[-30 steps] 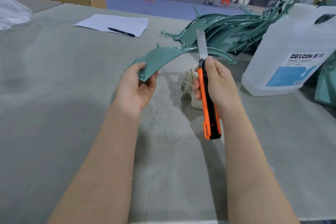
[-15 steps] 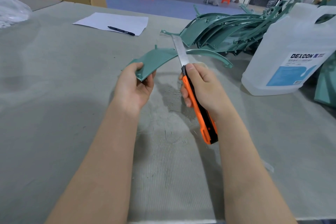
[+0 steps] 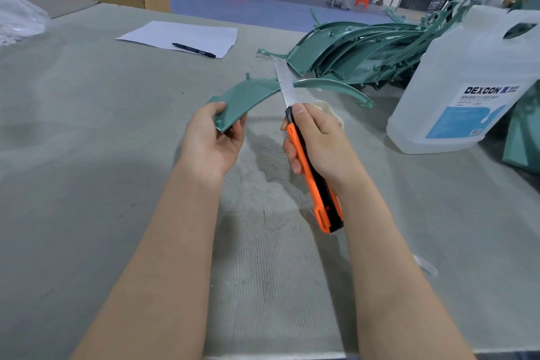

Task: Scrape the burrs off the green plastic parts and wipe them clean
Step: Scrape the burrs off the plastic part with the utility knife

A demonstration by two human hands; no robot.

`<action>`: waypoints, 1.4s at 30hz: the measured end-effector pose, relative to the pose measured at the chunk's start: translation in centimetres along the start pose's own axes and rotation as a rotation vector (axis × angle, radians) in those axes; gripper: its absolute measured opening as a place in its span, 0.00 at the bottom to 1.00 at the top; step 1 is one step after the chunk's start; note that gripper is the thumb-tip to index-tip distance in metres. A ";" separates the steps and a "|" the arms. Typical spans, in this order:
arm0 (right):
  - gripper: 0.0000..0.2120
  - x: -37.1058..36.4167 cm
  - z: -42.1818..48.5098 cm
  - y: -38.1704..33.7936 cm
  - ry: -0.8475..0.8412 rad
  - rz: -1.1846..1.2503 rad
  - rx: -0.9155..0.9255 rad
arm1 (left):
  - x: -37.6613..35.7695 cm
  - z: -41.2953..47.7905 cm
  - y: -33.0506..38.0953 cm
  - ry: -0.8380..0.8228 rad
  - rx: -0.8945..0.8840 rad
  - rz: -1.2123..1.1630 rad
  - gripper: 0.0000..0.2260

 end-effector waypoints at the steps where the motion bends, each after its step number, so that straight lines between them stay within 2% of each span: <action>1: 0.17 0.0 0.0 0.0 -0.001 0.003 0.000 | 0.0 0.0 0.0 -0.001 0.002 0.000 0.06; 34: 0.17 -0.3 0.0 0.2 -0.032 0.029 -0.007 | -0.1 -0.4 0.2 0.005 -0.006 0.007 0.06; 39: 0.16 0.1 0.2 0.2 0.045 0.091 -0.023 | -0.1 -0.4 0.5 0.017 -0.035 0.006 0.06; 42: 0.18 1.2 0.2 0.1 0.183 0.076 -0.028 | 0.0 -0.3 0.6 0.029 -0.039 0.005 0.07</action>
Point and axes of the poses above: each hand's wrist, its own z-axis towards the middle knuckle, its own x-axis out of the back of the hand, y = z × x, the point moved 6 cm from there along z, towards the middle knuckle, and after that the axes turned 1 degree about z, right-handed, at the moved point
